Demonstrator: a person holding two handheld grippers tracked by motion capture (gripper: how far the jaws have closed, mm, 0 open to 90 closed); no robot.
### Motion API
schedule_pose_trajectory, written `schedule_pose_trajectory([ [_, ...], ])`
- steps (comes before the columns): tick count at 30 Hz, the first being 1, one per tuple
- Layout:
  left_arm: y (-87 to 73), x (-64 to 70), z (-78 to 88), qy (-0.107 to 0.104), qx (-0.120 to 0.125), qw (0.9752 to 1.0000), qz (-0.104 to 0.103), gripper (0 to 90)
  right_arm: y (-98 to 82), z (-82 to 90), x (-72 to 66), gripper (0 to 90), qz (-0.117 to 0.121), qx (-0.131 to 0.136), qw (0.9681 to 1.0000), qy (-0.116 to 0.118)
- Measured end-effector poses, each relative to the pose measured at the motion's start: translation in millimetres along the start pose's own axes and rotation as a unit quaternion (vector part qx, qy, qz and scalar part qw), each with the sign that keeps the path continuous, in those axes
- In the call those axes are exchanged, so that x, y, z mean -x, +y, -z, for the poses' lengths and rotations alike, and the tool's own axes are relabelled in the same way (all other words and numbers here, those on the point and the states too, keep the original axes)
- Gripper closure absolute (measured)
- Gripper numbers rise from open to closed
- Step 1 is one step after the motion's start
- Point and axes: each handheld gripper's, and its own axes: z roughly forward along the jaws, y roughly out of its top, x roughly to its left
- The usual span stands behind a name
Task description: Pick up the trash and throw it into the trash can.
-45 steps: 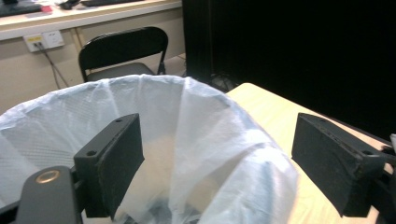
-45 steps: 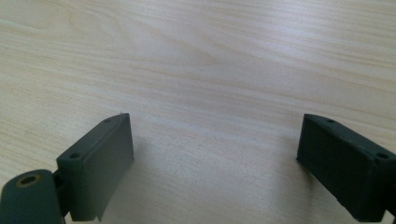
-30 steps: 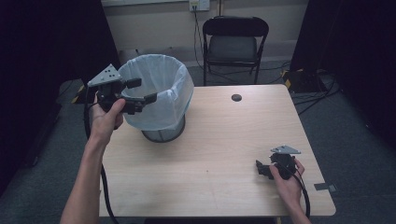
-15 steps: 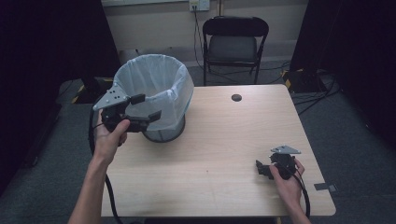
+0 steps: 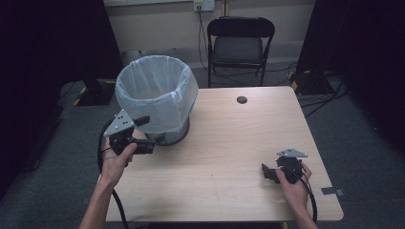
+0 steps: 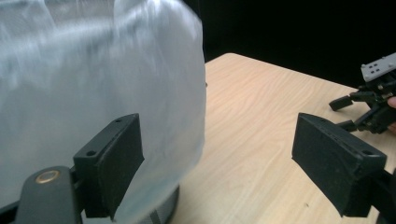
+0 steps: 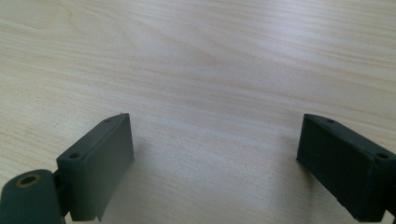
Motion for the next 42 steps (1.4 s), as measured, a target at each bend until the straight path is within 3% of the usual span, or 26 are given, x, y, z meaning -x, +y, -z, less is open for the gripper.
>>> schedule_pose_trajectory([
  [3, -16.5, -1.7, 1.0, -0.002, -0.007, 0.9999, 0.016, 16.0, 0.0, 0.0, 0.0, 9.8, 0.000, 0.000, 1.0000, 0.000],
  [4, -27.1, -3.4, 1.9, 0.002, -0.019, 0.9996, 0.022, 16.0, 0.0, 0.0, 0.0, 9.8, 0.000, 0.000, 1.0000, 0.000],
  [9, -45.0, -4.0, 1.2, 0.009, -0.040, 0.9987, 0.030, 16.0, 0.0, 0.0, 0.0, 9.8, 0.000, 0.000, 1.0000, 0.000],
  [12, -57.5, -2.3, 2.4, 0.004, -0.044, 0.9985, 0.031, 16.0, 0.0, 0.0, 0.0, 9.8, 0.000, 0.000, 1.0000, 0.000],
  [16, -81.5, -1.1, 4.1, 0.010, -0.078, 0.9961, 0.041, 16.0, 0.0, 0.0, 0.0, 9.8, 0.000, 0.000, 1.0000, 0.000],
  [17, -81.5, -1.1, 4.1, 0.010, -0.078, 0.9961, 0.041, 15.9, 0.0, 0.0, 0.0, 9.8, 0.000, 0.000, 1.0000, 0.000],
  [23, -114.9, -2.3, 1.5, 0.020, -0.129, 0.9902, 0.051, 15.8, 0.0, 0.0, 0.0, 9.8, 0.000, 0.000, 1.0000, 0.000],
  [26, -125.5, -3.0, -1.6, 0.023, -0.140, 0.9884, 0.054, 16.0, 0.0, 0.0, 0.0, 9.8, 0.000, 0.000, 1.0000, 0.000],
  [27, -137.9, -3.4, -5.5, 0.025, -0.160, 0.9850, 0.058, 16.2, 0.0, 0.0, 0.0, 9.8, 0.000, 0.000, 1.0000, 0.000],
  [29, -141.1, -3.7, -6.6, 0.024, -0.166, 0.9841, 0.058, 16.6, 0.0, 0.0, 0.0, 9.8, 0.000, 0.000, 1.0000, 0.000],
  [30, -148.1, -3.7, -8.9, 0.023, -0.179, 0.9817, 0.061, 16.6, 0.0, 0.0, 0.0, 9.8, 0.000, 0.000, 1.0000, 0.000],
  [32, -150.7, -4.0, -9.9, 0.023, -0.185, 0.9805, 0.063, 16.5, 0.0, 0.0, 0.0, 9.8, 0.000, 0.000, 1.0000, 0.000],
  [33, -155.8, -5.3, -11.7, 0.023, -0.194, 0.9784, 0.068, 16.5, 0.0, 0.0, 0.0, 9.8, 0.000, 0.000, 1.0000, 0.000],
  [35, -160.3, -6.9, -13.1, 0.027, -0.202, 0.9764, 0.070, 16.5, 0.0, 0.0, 0.0, 9.8, 0.000, 0.000, 1.0000, 0.000],
  [39, -164.8, -8.8, -13.2, 0.034, -0.209, 0.9748, 0.071, 16.9, 0.0, 0.0, 0.0, 9.8, 0.000, 0.000, 1.0000, 0.000],
  [40, -168.0, -8.5, -13.4, 0.049, -0.214, 0.9729, 0.072, 16.8, 0.0, 0.0, 0.0, 9.8, 0.000, 0.000, 1.0000, 0.000],
  [42, -170.2, -8.0, -14.0, 0.052, -0.214, 0.9729, 0.070, 16.2, 0.0, 0.0, 0.0, 9.8, 0.000, 0.000, 1.0000, 0.000],
])
